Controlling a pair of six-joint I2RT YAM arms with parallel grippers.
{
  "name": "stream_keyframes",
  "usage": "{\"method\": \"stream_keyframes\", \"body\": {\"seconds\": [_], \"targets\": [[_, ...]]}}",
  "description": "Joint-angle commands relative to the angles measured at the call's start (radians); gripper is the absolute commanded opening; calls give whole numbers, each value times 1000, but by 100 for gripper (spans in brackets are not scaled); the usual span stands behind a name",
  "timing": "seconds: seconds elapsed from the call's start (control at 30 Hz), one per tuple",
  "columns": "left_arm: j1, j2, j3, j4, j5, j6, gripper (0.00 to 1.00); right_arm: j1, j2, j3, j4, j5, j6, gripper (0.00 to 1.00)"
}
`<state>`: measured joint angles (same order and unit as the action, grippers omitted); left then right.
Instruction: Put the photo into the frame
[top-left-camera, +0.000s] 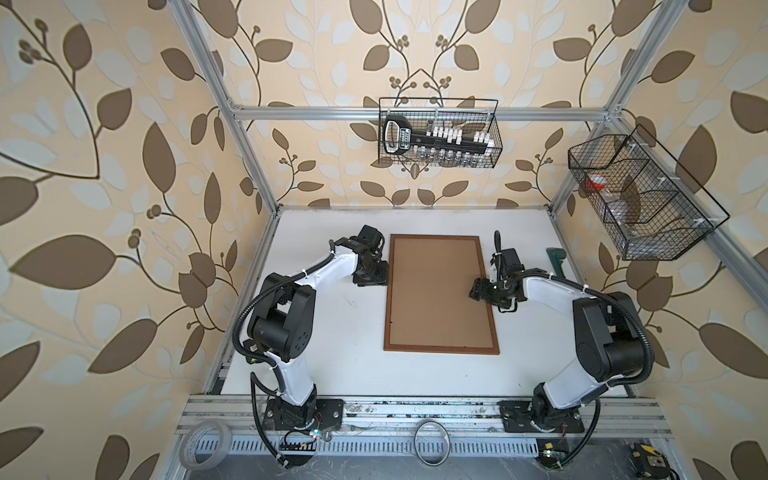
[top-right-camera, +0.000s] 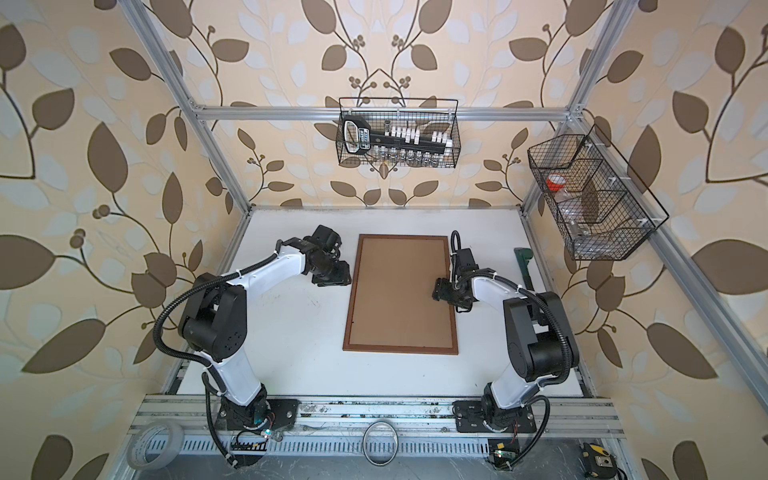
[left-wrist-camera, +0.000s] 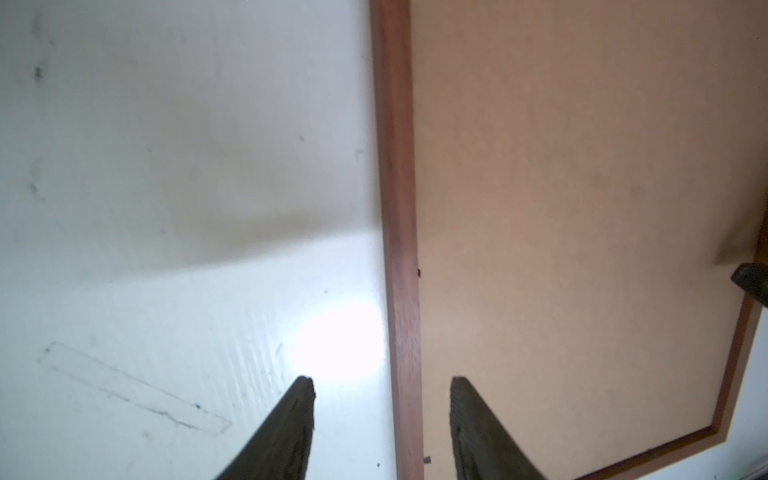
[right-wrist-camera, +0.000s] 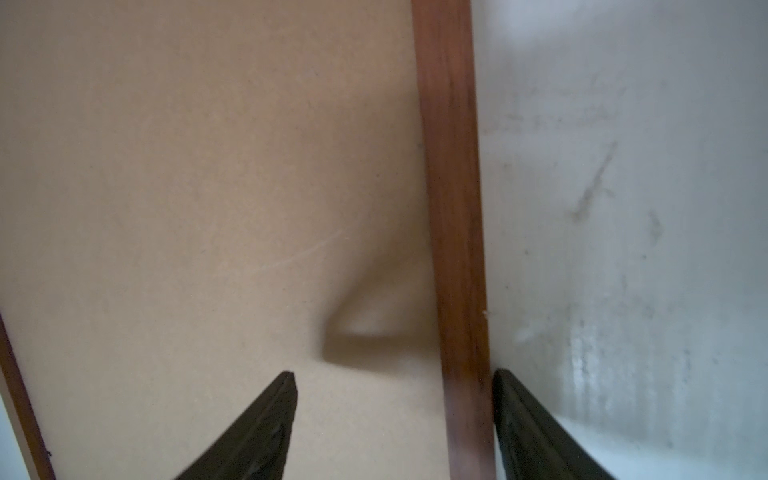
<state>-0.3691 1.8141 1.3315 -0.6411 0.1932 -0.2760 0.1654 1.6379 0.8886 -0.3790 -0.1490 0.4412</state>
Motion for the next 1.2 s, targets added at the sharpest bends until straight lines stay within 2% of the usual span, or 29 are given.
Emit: {"method": "stream_keyframes", "body": {"seconds": [0.0, 0.17, 0.4, 0.6, 0.83, 1.0, 1.17], "targets": [[-7, 49, 64, -5, 79, 108, 54, 5, 26, 20, -16, -56, 3, 74], [-4, 131, 92, -12, 64, 120, 53, 6, 28, 22, -8, -64, 7, 75], [24, 150, 77, 24, 28, 106, 47, 6, 28, 14, -6, -58, 1, 75], [37, 184, 86, 40, 49, 99, 41, 6, 31, 10, -5, -56, 0, 74], [36, 209, 90, 39, 70, 104, 40, 6, 36, 11, -5, -52, -4, 74], [34, 211, 87, 43, 94, 96, 39, 6, 34, 10, -6, -49, -3, 74], [39, 141, 55, 70, 84, 77, 39, 6, 34, 12, -7, -50, -4, 74]]}}
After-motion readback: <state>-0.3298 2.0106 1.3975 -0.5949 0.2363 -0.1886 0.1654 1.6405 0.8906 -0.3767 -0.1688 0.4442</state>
